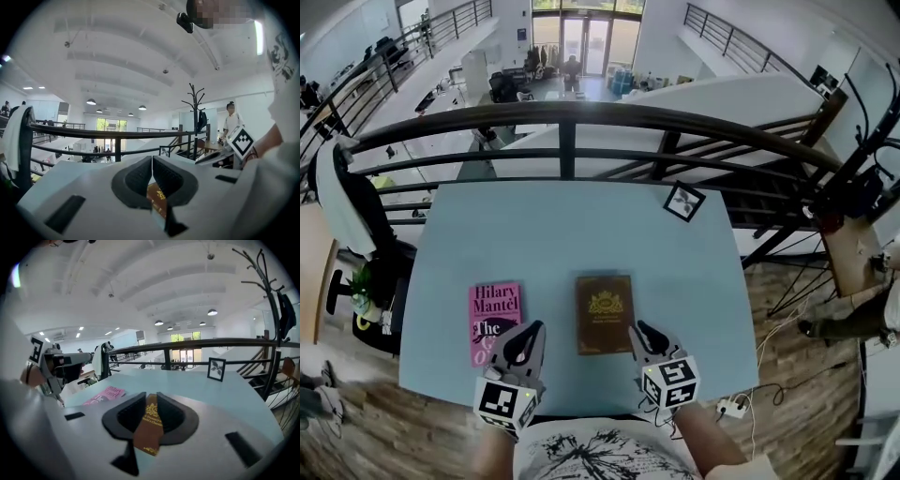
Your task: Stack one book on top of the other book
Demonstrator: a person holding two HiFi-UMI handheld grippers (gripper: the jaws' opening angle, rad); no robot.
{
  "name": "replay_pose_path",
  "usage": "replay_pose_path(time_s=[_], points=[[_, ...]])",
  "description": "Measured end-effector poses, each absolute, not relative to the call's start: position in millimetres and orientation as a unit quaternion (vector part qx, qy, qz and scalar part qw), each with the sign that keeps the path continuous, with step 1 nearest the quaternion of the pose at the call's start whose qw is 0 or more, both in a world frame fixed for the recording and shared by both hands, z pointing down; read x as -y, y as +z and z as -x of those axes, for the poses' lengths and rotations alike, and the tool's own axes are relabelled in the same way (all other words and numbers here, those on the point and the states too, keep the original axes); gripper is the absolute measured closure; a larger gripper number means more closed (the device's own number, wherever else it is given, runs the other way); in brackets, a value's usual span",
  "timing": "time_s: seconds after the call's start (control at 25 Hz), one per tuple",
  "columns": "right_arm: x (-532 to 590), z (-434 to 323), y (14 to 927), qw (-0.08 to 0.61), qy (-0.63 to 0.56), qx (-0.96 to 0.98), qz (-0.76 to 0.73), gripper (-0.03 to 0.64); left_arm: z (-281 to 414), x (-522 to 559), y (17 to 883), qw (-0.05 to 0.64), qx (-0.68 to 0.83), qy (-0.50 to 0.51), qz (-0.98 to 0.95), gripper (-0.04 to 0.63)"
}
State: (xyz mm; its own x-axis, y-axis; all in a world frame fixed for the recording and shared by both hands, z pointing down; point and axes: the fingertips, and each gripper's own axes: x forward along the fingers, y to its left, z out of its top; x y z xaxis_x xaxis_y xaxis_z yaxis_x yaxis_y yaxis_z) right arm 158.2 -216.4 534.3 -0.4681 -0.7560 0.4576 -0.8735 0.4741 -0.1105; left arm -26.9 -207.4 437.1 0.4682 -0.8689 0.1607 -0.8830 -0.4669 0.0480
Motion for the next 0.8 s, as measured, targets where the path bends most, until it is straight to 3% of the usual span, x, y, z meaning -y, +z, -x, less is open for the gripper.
replay_pose_path(time_s=[0.04,0.08,0.52,0.8], points=[[220,-157,548,0.186,0.184,0.841,-0.474,0.505,27,210,440,0.063,0.512,0.058,-0.855,0.584],[224,-157,562,0.196,0.202,0.840,-0.465,0.460,26,211,445,0.065,0.510,0.061,-0.855,0.584],[263,-177,675,0.207,0.405,0.767,-0.452,0.388,9,230,501,0.090,0.491,0.085,-0.862,0.584],[268,-171,708,0.219,0.446,0.751,-0.435,0.409,6,234,541,0.094,0.491,0.107,-0.859,0.584]])
